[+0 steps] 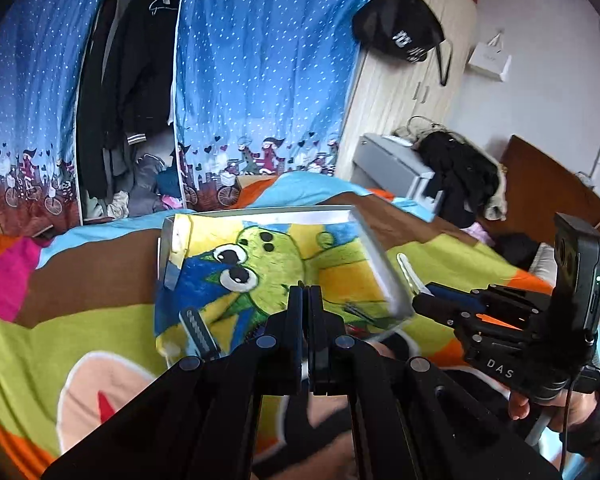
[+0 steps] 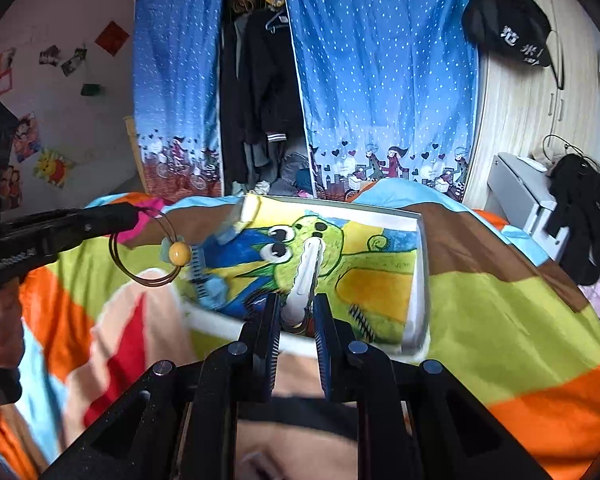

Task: Organize jewelry
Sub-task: 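Open both tools to drop the items into the white tray, then move both tools back to the grey buckle and silver rings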

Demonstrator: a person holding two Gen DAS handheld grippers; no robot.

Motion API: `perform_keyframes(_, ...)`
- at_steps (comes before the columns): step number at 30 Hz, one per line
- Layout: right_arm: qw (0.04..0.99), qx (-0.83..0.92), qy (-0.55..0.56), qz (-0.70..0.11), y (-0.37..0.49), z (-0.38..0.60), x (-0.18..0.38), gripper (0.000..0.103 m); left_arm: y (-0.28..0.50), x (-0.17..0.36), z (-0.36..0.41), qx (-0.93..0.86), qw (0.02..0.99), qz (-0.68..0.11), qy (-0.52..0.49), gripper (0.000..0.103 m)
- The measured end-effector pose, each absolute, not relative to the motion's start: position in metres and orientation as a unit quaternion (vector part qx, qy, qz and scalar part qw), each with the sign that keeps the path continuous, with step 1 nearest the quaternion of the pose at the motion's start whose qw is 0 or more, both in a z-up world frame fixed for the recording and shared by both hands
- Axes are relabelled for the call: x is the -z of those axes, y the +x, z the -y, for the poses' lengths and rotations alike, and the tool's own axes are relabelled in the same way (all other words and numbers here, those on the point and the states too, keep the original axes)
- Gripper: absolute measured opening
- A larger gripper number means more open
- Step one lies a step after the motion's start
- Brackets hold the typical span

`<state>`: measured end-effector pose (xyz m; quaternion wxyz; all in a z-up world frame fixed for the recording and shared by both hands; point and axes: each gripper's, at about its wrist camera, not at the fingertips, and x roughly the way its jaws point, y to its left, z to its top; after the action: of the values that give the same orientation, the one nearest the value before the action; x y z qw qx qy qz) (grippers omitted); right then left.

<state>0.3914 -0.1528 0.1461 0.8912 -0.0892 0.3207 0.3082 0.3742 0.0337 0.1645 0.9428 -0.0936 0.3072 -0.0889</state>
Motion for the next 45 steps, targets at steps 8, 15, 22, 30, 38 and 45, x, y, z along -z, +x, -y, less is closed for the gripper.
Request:
perform_keyframes(8,0.881,-0.312,-0.138,-0.329,0.454,0.11,-0.065,0.016,0.433,-0.089,-0.039,0.081,0.929,-0.345,-0.103,0.0)
perform_keyframes(15,0.868,-0.303,-0.148,-0.365,0.486,0.11,-0.015,0.016,0.456,-0.044,-0.048,0.073,0.91,-0.384,-0.136,0.0)
perform_keyframes(22,0.866,-0.299,-0.141,-0.376,0.489,0.121,-0.003,0.016,0.457,-0.043,-0.046,0.078,0.913,-0.379,-0.132,0.001)
perform_keyframes(30,0.888,-0.281,-0.11,-0.347,0.466,0.144,-0.03,0.038,0.429,-0.061,-0.052,0.064,0.92,-0.35,-0.165,0.047)
perform_keyframes(38,0.919,-0.259,-0.072,-0.287,0.412,0.174,-0.084,0.078,0.363,-0.116,-0.042,0.061,0.947,-0.277,-0.152,0.08)
perform_keyframes(45,0.934,-0.265,-0.063,-0.232,0.344,0.198,-0.129,0.098,0.286,-0.152,-0.015,0.027,0.97,-0.217,-0.107,0.097)
